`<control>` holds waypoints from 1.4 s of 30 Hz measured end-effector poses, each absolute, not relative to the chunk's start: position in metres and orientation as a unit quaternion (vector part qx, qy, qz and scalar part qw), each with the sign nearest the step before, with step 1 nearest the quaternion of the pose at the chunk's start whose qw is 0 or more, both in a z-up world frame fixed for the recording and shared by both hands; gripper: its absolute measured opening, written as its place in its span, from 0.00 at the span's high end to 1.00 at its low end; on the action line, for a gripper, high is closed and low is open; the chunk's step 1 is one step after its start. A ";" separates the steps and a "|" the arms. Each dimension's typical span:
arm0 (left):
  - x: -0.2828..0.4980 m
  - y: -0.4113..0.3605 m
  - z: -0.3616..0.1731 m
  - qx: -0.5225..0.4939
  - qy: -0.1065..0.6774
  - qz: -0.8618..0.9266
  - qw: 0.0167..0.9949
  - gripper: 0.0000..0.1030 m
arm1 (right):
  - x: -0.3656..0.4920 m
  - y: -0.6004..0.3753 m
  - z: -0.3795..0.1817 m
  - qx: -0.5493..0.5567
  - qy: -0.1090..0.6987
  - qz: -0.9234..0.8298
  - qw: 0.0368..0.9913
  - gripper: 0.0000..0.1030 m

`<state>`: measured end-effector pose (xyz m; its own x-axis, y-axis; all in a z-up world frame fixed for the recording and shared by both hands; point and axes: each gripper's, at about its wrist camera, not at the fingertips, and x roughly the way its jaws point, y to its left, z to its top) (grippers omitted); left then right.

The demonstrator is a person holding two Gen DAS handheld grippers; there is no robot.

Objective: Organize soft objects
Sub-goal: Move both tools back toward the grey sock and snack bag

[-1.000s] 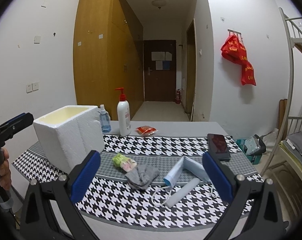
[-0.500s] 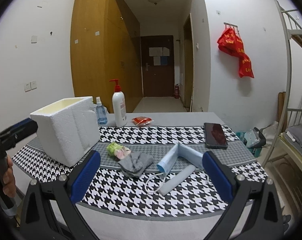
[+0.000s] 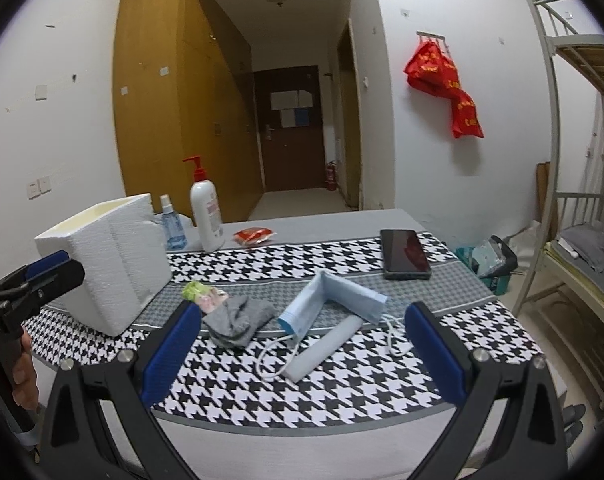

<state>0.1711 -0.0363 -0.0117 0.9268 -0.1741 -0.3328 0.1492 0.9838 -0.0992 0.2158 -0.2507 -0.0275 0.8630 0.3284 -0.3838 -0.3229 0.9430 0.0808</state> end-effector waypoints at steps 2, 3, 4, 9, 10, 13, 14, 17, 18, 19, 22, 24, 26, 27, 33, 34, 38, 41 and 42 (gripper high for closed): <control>0.175 -0.040 -0.012 -0.027 0.175 -0.084 0.981 0.01 | 0.218 -0.251 -0.026 0.005 0.200 0.167 0.965 0.00; 0.177 -0.042 -0.012 -0.023 0.177 -0.085 0.980 0.01 | 0.218 -0.252 -0.026 0.004 0.199 0.164 0.966 0.00; 0.179 -0.045 -0.012 -0.019 0.179 -0.087 0.980 0.01 | 0.219 -0.252 -0.026 0.005 0.198 0.162 0.967 0.00; 0.188 -0.051 -0.010 -0.009 0.176 -0.085 0.981 0.01 | 0.227 -0.259 -0.025 0.011 0.199 0.161 0.967 0.00; 0.190 -0.052 -0.010 -0.010 0.177 -0.086 0.980 0.01 | 0.229 -0.260 -0.026 0.011 0.200 0.161 0.966 0.00; 0.198 -0.056 -0.012 -0.005 0.181 -0.082 0.980 0.01 | 0.239 -0.259 -0.030 0.007 0.213 0.162 0.964 0.00; 0.202 -0.056 -0.014 -0.006 0.186 -0.082 0.979 0.01 | 0.242 -0.259 -0.031 0.005 0.216 0.163 0.963 0.00; 0.212 -0.059 -0.020 -0.005 0.202 -0.079 0.976 0.01 | 0.252 -0.255 -0.037 -0.002 0.231 0.168 0.958 0.00; 0.215 -0.059 -0.020 -0.003 0.206 -0.078 0.975 0.01 | 0.256 -0.254 -0.039 -0.005 0.236 0.170 0.957 0.00; 0.218 -0.060 -0.022 -0.001 0.211 -0.075 0.975 0.01 | 0.260 -0.253 -0.040 -0.008 0.241 0.171 0.955 0.00; 0.227 -0.064 -0.026 0.009 0.226 -0.072 0.971 0.01 | 0.268 -0.250 -0.043 -0.016 0.252 0.179 0.951 0.00; 0.231 -0.065 -0.029 0.013 0.232 -0.068 0.970 0.01 | 0.273 -0.248 -0.044 -0.022 0.257 0.184 0.948 0.00; 0.239 -0.067 -0.034 0.021 0.246 -0.067 0.967 0.01 | 0.278 -0.246 -0.046 -0.026 0.262 0.189 0.946 0.00; 0.241 -0.068 -0.036 0.023 0.252 -0.067 0.965 0.01 | 0.281 -0.246 -0.047 -0.028 0.265 0.191 0.945 0.00; 0.262 -0.073 -0.050 0.019 0.290 -0.082 0.953 0.01 | 0.300 -0.250 -0.057 -0.020 0.286 0.184 0.940 0.00; 0.265 -0.074 -0.052 0.019 0.294 -0.083 0.952 0.01 | 0.303 -0.252 -0.059 -0.019 0.290 0.183 0.939 0.00; 0.276 -0.080 -0.061 0.029 0.310 -0.085 0.947 0.01 | 0.311 -0.255 -0.066 -0.018 0.299 0.180 0.937 0.00; 0.281 -0.083 -0.066 0.030 0.320 -0.087 0.943 0.03 | 0.317 -0.257 -0.070 -0.014 0.308 0.182 0.934 0.00; 0.283 -0.084 -0.068 0.029 0.324 -0.089 0.941 0.05 | 0.318 -0.257 -0.071 -0.015 0.311 0.180 0.933 0.00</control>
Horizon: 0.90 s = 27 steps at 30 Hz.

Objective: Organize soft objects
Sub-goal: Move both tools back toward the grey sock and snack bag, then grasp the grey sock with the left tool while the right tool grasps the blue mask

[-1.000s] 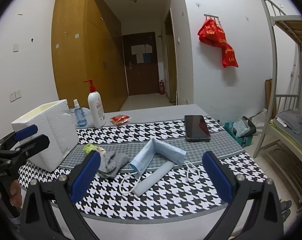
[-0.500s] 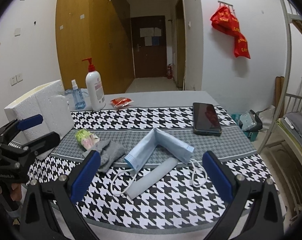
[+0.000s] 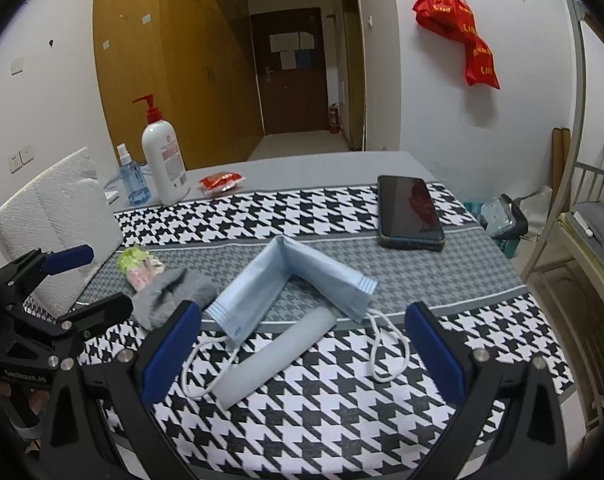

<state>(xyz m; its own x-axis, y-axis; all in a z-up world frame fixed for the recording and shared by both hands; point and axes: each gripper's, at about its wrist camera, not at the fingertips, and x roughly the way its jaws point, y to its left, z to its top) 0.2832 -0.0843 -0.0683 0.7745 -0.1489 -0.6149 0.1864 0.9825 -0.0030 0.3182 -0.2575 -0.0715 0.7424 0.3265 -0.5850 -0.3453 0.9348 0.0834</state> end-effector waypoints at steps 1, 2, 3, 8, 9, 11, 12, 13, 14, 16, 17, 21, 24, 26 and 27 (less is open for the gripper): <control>0.285 -0.086 -0.070 0.030 0.327 -0.092 0.940 0.06 | 0.319 -0.258 -0.072 -0.015 0.312 0.179 0.933 0.00; 0.286 -0.087 -0.072 0.031 0.330 -0.093 0.939 0.08 | 0.321 -0.259 -0.073 -0.015 0.313 0.180 0.932 0.00; 0.287 -0.089 -0.073 0.032 0.334 -0.093 0.937 0.10 | 0.322 -0.259 -0.074 -0.016 0.314 0.181 0.932 0.00; 0.296 -0.092 -0.084 0.036 0.356 -0.095 0.929 0.21 | 0.326 -0.259 -0.078 -0.024 0.318 0.178 0.931 0.00; 0.297 -0.093 -0.086 0.038 0.361 -0.096 0.927 0.24 | 0.326 -0.260 -0.078 -0.024 0.318 0.181 0.931 0.00; 0.299 -0.094 -0.090 0.039 0.369 -0.099 0.923 0.33 | 0.327 -0.259 -0.079 -0.027 0.319 0.182 0.930 0.00; 0.299 -0.094 -0.090 0.039 0.371 -0.099 0.923 0.40 | 0.328 -0.259 -0.080 -0.028 0.321 0.182 0.929 0.00; 0.301 -0.095 -0.092 0.043 0.374 -0.098 0.921 0.42 | 0.329 -0.258 -0.081 -0.030 0.323 0.182 0.928 0.00; 0.301 -0.095 -0.094 0.046 0.377 -0.099 0.920 0.42 | 0.330 -0.258 -0.082 -0.030 0.323 0.182 0.928 0.00; 0.301 -0.096 -0.096 0.047 0.379 -0.102 0.919 0.47 | 0.331 -0.258 -0.083 -0.028 0.323 0.183 0.928 0.00; 0.301 -0.097 -0.096 0.050 0.380 -0.102 0.918 0.48 | 0.332 -0.257 -0.083 -0.027 0.324 0.185 0.927 0.00; 0.303 -0.095 -0.098 0.044 0.386 -0.109 0.915 0.55 | 0.333 -0.256 -0.083 -0.029 0.324 0.187 0.927 0.00; 0.310 -0.094 -0.103 0.033 0.405 -0.119 0.906 0.57 | 0.335 -0.256 -0.084 -0.031 0.327 0.188 0.926 0.00; 0.311 -0.092 -0.103 0.030 0.408 -0.121 0.904 0.57 | 0.337 -0.255 -0.086 -0.035 0.331 0.188 0.924 0.00; 0.311 -0.093 -0.103 0.031 0.409 -0.122 0.904 0.57 | 0.337 -0.255 -0.086 -0.037 0.332 0.188 0.923 0.00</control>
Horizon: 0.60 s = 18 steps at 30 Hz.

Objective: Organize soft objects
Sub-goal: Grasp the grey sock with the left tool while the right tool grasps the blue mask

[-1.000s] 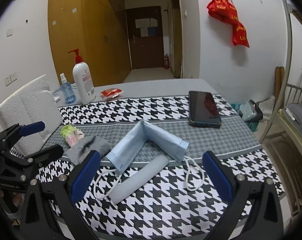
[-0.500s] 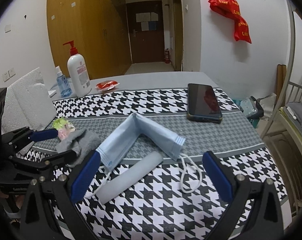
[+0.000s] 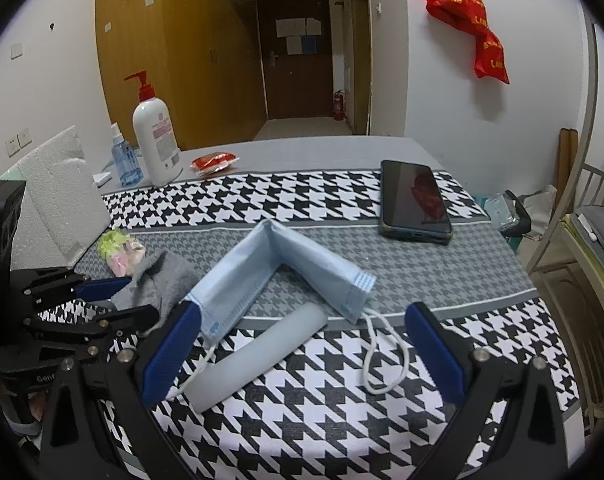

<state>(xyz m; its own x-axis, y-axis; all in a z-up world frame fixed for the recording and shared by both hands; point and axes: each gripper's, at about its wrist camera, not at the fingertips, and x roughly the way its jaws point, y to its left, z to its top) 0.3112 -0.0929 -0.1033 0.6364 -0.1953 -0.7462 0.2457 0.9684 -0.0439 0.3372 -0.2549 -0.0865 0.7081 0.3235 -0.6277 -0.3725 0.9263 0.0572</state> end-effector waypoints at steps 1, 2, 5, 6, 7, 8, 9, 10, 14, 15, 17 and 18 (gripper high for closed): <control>0.311 -0.093 -0.103 0.030 0.409 -0.123 0.904 0.60 | 0.338 -0.255 -0.087 -0.038 0.334 0.189 0.923 0.00; 0.312 -0.092 -0.103 0.027 0.409 -0.124 0.904 0.64 | 0.338 -0.254 -0.088 -0.041 0.336 0.190 0.922 0.00; 0.312 -0.089 -0.102 0.022 0.409 -0.128 0.903 0.81 | 0.340 -0.253 -0.090 -0.045 0.341 0.190 0.919 0.00; 0.313 -0.088 -0.102 0.019 0.408 -0.132 0.903 0.83 | 0.341 -0.253 -0.091 -0.046 0.343 0.191 0.919 0.00; 0.312 -0.087 -0.101 0.014 0.407 -0.138 0.903 0.83 | 0.342 -0.252 -0.091 -0.047 0.344 0.192 0.918 0.00; 0.311 -0.086 -0.101 0.009 0.404 -0.144 0.903 0.83 | 0.343 -0.251 -0.092 -0.049 0.346 0.194 0.917 0.00; 0.310 -0.085 -0.100 0.002 0.401 -0.154 0.903 0.83 | 0.344 -0.250 -0.092 -0.051 0.346 0.196 0.916 0.00; 0.307 -0.083 -0.099 -0.001 0.400 -0.158 0.903 0.83 | 0.345 -0.250 -0.092 -0.052 0.348 0.198 0.915 0.00; 0.303 -0.080 -0.095 -0.017 0.387 -0.167 0.907 0.83 | 0.351 -0.245 -0.093 -0.055 0.356 0.203 0.911 0.00; 0.302 -0.078 -0.094 -0.022 0.383 -0.169 0.908 0.83 | 0.353 -0.244 -0.093 -0.054 0.357 0.206 0.909 0.00; 0.300 -0.076 -0.092 -0.027 0.376 -0.170 0.910 0.83 | 0.355 -0.241 -0.092 -0.052 0.363 0.214 0.906 0.00; 0.299 -0.076 -0.091 -0.029 0.373 -0.170 0.912 0.83 | 0.356 -0.239 -0.091 -0.051 0.364 0.218 0.904 0.00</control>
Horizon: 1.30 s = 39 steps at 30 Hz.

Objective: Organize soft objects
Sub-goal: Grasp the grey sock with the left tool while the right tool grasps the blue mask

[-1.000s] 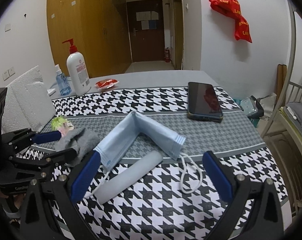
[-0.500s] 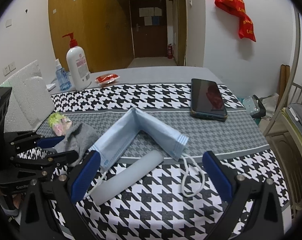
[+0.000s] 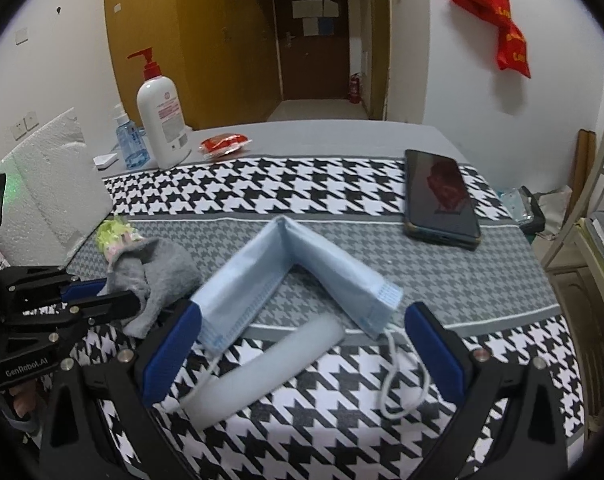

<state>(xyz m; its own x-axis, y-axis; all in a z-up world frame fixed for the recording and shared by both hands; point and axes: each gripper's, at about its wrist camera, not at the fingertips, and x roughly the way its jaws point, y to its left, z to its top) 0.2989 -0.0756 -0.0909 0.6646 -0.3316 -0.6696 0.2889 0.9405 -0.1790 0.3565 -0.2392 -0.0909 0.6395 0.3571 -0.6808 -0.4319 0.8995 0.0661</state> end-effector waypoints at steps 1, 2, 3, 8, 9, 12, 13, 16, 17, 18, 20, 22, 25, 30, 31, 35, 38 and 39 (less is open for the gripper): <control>0.298 -0.076 -0.090 -0.029 0.370 -0.170 0.913 0.83 | 0.357 -0.237 -0.090 -0.051 0.364 0.222 0.903 0.00; 0.297 -0.075 -0.089 -0.030 0.366 -0.169 0.915 0.83 | 0.358 -0.234 -0.088 -0.054 0.364 0.226 0.902 0.00; 0.297 -0.075 -0.088 -0.031 0.364 -0.167 0.916 0.83 | 0.358 -0.231 -0.087 -0.059 0.363 0.228 0.902 0.00; 0.299 -0.073 -0.088 -0.036 0.364 -0.161 0.917 0.83 | 0.363 -0.217 -0.081 -0.077 0.357 0.236 0.900 0.00; 0.299 -0.073 -0.088 -0.035 0.364 -0.161 0.917 0.83 | 0.365 -0.214 -0.080 -0.081 0.357 0.236 0.900 0.00; 0.297 -0.074 -0.087 -0.034 0.361 -0.163 0.918 0.83 | 0.372 -0.207 -0.080 -0.086 0.358 0.241 0.898 0.00; 0.296 -0.074 -0.087 -0.034 0.361 -0.163 0.918 0.83 | 0.375 -0.206 -0.081 -0.087 0.361 0.242 0.896 0.00; 0.296 -0.074 -0.087 -0.035 0.360 -0.163 0.918 0.83 | 0.382 -0.202 -0.086 -0.098 0.368 0.236 0.894 0.00; 0.295 -0.074 -0.087 -0.035 0.359 -0.163 0.918 0.83 | 0.384 -0.201 -0.089 -0.099 0.373 0.236 0.892 0.00; 0.295 -0.074 -0.087 -0.035 0.359 -0.163 0.918 0.83 | 0.385 -0.201 -0.091 -0.098 0.377 0.236 0.890 0.00; 0.295 -0.073 -0.087 -0.036 0.359 -0.161 0.919 0.83 | 0.387 -0.202 -0.093 -0.096 0.383 0.236 0.888 0.00; 0.295 -0.073 -0.086 -0.037 0.359 -0.161 0.919 0.83 | 0.389 -0.202 -0.095 -0.096 0.387 0.235 0.887 0.00; 0.294 -0.073 -0.086 -0.038 0.358 -0.161 0.919 0.83 | 0.392 -0.205 -0.095 -0.087 0.389 0.236 0.886 0.00; 0.294 -0.073 -0.086 -0.039 0.358 -0.157 0.920 0.83 | 0.393 -0.207 -0.097 -0.083 0.395 0.237 0.884 0.03; 0.294 -0.073 -0.086 -0.039 0.358 -0.157 0.920 0.83 | 0.393 -0.207 -0.098 -0.087 0.395 0.234 0.884 0.05; 0.293 -0.072 -0.085 -0.042 0.358 -0.154 0.920 0.83 | 0.393 -0.205 -0.102 -0.094 0.403 0.233 0.880 0.30; 0.293 -0.072 -0.084 -0.042 0.356 -0.153 0.921 0.83 | 0.394 -0.202 -0.110 -0.113 0.414 0.223 0.875 0.59; 0.292 -0.072 -0.083 -0.042 0.355 -0.153 0.921 0.83 | 0.393 -0.202 -0.111 -0.115 0.412 0.220 0.876 0.65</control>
<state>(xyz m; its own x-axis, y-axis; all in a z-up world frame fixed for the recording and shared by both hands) 0.2918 -0.0723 -0.0834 0.7010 -0.3113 -0.6417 0.2511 0.9498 -0.1865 0.3935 -0.2017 -0.1111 0.5629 0.2905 -0.7738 -0.4810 0.8765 -0.0208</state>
